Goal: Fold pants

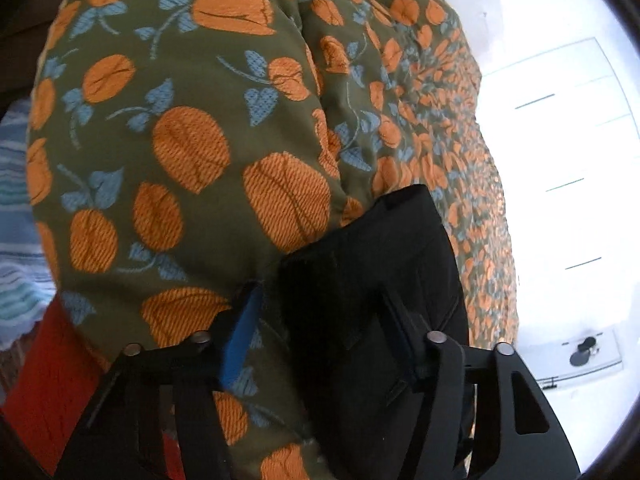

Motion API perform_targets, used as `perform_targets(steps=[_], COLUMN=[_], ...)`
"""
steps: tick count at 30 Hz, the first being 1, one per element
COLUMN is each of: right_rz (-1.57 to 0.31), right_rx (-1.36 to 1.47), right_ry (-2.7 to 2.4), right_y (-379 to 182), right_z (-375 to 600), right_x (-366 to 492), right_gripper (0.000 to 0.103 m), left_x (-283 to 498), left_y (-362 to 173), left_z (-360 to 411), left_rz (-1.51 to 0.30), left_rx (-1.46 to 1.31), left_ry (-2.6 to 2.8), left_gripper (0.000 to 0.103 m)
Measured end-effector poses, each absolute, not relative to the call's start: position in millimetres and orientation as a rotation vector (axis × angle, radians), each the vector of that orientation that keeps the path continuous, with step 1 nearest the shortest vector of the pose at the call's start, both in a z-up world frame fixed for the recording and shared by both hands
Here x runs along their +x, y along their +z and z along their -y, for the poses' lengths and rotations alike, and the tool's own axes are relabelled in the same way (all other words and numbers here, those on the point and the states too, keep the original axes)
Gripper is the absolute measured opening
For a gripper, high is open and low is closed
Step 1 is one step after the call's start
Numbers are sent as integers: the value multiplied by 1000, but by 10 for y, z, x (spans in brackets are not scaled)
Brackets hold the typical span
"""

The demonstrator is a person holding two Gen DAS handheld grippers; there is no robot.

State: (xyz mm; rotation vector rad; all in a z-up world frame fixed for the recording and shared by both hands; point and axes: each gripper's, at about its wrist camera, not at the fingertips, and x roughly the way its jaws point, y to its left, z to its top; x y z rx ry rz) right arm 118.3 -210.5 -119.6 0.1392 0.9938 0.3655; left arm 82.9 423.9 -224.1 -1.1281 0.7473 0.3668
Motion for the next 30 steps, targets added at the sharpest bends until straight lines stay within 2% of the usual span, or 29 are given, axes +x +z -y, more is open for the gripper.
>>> perform_targets(steps=[3,10,11,13,15,16,19,21,28,30], right_rz=[-995,-992,-992,-991,-991,-991,-990,-991,-988,-985], right_rx=[135,123,126,131,130,129,137,149,175,203], right_ry=[364,367,368,370,372,371,373,374,374,377], right_y=[-1204,-1202,-1201,-1203,-1203,-1203,-1201,-1194,-1198,-1194], right_z=[2099,2081,2086,2093,2093,2097,2105,2118,2155,2188], right_x=[1184,1168,1164,1162,1160,1158,1160,1160,1185,1197], right_gripper=[95,95,95,95,95,95,95,95,95,95], left_x=[861,918,960,1072,1143,1144,1099,1060,1063,1091], left_y=[-2232,-2186,-2210,-2276,-2338,-2326,-2192,-2035,-958,-590], left_z=[-4217,-4183,-4184,-4177,-4163,-4155,-4122,-4087,-3415,-2963], left_rz=[-733,-732,-744,-764,-791,-790,-773,-767,-725,-708], left_rx=[-1124,-1076,-1070,-1075,-1082,-1074,-1039,-1005,-613,-489], left_ry=[351,368,371,372,359,363,371,357,240,145], left_gripper=[47,47,48,69,70,64,30,23,19,19])
